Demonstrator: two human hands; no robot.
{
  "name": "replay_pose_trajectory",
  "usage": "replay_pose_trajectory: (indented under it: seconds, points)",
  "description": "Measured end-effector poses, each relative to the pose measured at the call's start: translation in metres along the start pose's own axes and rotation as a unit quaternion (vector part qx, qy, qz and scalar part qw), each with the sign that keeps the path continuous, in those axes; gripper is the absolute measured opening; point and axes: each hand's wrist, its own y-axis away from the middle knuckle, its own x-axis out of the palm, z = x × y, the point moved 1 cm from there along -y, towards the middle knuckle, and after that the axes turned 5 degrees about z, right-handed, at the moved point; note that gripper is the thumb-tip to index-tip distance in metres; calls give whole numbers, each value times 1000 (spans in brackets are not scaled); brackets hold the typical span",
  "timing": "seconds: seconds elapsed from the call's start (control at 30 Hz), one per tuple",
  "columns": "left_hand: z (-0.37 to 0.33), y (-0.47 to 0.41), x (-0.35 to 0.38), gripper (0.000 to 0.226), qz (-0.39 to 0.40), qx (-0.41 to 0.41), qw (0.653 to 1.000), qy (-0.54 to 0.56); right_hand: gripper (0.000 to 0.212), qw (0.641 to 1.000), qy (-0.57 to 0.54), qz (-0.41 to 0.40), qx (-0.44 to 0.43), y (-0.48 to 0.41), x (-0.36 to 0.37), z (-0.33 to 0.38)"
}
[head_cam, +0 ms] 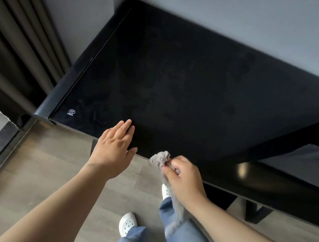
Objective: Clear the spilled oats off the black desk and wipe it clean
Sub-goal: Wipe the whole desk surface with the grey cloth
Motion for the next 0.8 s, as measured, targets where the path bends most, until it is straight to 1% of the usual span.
replay_pose_trajectory:
  seconds: [0.03,0.07,0.1,0.2,0.33,0.43,0.57,0.7,0.8]
  points:
    - [0,-1,-3,62,3,-5,1000,10,37,1000,-16,11,7,2,-7,3]
    - [0,-1,-7,60,7,-8,1000,23,34,1000,-26,0,11,2,-16,5]
    - [-2,-2,-11,57,8,-9,999,37,33,999,-33,-27,18,0,-27,8]
    - [-9,-4,-24,48,0,-21,998,67,39,994,-38,-105,20,-21,-62,20]
    - [-11,-13,-47,44,-2,-19,997,68,45,985,-45,-166,16,-72,-107,33]
    - [-12,-35,-69,43,-33,-4,998,61,42,978,-49,-205,12,-122,-141,36]
    - [-11,-78,-88,44,-66,-3,996,55,37,974,-22,-227,2,-199,-177,31]
    - [-13,-140,-104,47,-78,-16,996,43,31,971,-5,-238,-6,-278,-203,28]
    - [-22,-190,-115,59,-95,-32,995,27,33,970,21,-241,-19,-334,-219,20]
